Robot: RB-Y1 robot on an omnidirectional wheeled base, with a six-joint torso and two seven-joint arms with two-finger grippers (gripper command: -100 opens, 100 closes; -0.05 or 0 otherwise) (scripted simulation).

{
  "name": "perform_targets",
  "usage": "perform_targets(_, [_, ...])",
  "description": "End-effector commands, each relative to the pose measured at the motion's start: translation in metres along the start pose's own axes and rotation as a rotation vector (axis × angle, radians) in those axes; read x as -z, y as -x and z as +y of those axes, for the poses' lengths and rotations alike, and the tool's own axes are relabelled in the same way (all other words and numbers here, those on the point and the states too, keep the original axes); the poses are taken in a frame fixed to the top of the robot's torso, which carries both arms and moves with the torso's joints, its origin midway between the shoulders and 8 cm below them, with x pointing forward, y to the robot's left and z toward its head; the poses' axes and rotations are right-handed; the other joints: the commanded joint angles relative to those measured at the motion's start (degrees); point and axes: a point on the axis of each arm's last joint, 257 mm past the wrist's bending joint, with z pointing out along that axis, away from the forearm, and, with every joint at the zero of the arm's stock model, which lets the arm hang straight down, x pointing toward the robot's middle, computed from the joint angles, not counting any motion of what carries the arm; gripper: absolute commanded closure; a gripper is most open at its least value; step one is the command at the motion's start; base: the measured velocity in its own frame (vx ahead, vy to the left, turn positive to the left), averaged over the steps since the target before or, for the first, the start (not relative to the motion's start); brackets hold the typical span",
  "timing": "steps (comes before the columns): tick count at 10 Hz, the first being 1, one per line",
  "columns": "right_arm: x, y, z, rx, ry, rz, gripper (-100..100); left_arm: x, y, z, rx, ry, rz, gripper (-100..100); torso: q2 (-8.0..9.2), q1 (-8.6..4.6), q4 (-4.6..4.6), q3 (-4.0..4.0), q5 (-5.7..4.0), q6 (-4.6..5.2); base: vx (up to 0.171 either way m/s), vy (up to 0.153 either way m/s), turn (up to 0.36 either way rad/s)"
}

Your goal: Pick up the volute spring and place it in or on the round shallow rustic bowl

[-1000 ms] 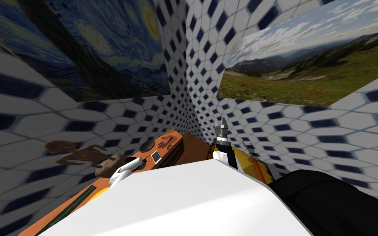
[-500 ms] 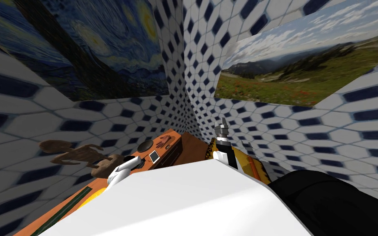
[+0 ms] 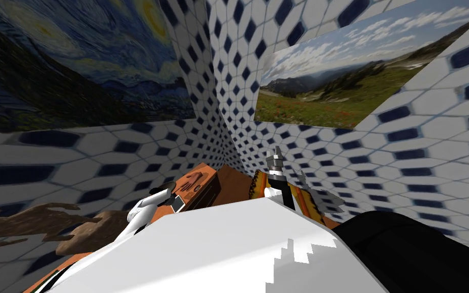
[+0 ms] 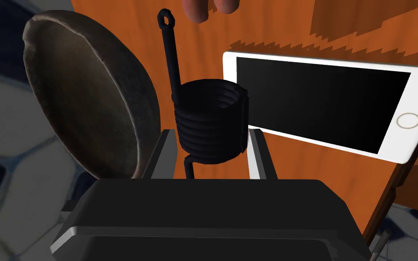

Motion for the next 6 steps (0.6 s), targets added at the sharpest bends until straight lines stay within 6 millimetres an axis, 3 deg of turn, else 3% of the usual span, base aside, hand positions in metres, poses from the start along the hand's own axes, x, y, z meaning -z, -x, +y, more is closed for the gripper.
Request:
perform_targets(1, [0.0,0.0,0.0,0.0,0.0,0.0,0,0.004,0.007,-0.008,-0.031,0.002,-0.014,100,0.0,0.0,0.0,0.0,0.0,0.0,0.015,-0.002,-0.09])
perform_targets(6, [0.0,0.0,0.0,0.0,0.0,0.0,0,0.017,0.018,-0.037,-0.135,0.003,-0.054,100,0.1,0.14,-0.02,0.04,0.01,0.08,0.0,0.007,-0.114])
